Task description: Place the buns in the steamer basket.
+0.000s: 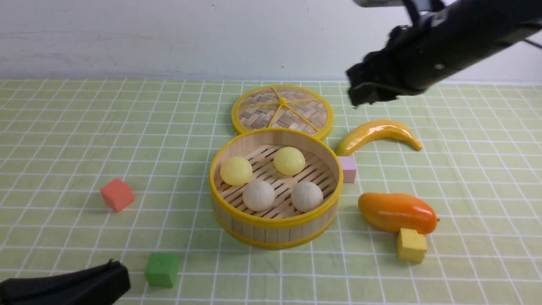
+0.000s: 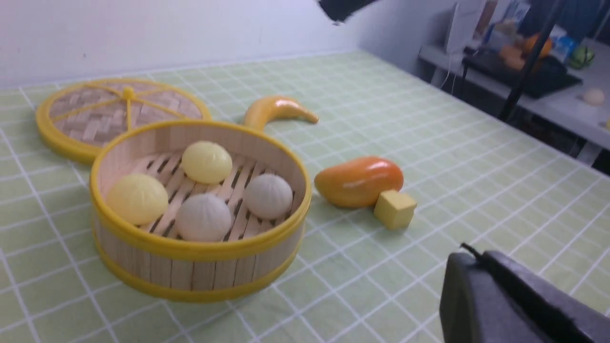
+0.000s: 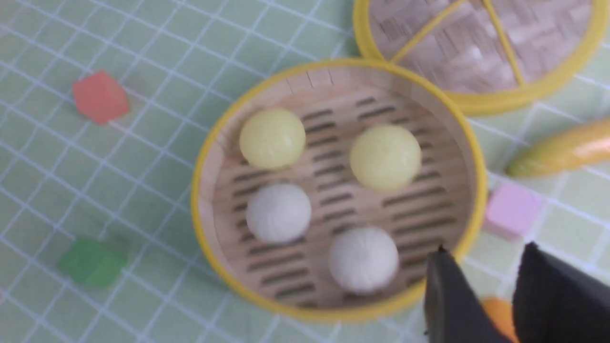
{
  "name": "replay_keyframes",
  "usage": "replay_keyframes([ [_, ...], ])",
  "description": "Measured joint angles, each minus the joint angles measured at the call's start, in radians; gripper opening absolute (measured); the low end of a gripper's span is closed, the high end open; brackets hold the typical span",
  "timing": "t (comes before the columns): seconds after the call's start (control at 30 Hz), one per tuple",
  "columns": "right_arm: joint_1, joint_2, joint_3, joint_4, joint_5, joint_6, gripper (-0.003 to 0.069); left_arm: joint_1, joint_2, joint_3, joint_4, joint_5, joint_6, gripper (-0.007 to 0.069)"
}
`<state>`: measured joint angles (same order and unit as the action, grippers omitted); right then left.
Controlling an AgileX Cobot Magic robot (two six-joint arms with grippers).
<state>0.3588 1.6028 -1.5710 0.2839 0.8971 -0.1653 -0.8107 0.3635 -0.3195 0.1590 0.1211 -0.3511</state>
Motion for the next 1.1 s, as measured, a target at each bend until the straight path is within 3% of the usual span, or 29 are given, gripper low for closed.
replay_keyframes([
  [0.07,0.001,-0.137,0.097,-0.080,0.071,0.088,0.0059,0.000,-0.058,0.037,0.010,-0.049,-0.002,-0.0013],
  [0.17,0.001,-0.312,0.229,-0.161,0.108,0.183,-0.0015,0.000,-0.073,0.072,0.020,-0.121,-0.007,-0.0013],
  [0.4,0.001,-0.849,0.543,-0.284,0.063,0.355,-0.0008,0.000,-0.073,0.101,0.023,-0.093,-0.037,-0.0013],
  [0.53,0.001,-1.071,0.619,-0.370,0.051,0.445,-0.0006,0.000,-0.073,0.101,0.023,-0.043,-0.038,-0.0013],
  [1.1,0.001,-1.128,0.691,-0.398,0.049,0.470,0.0013,0.000,-0.073,0.102,0.023,0.025,-0.039,-0.0013],
])
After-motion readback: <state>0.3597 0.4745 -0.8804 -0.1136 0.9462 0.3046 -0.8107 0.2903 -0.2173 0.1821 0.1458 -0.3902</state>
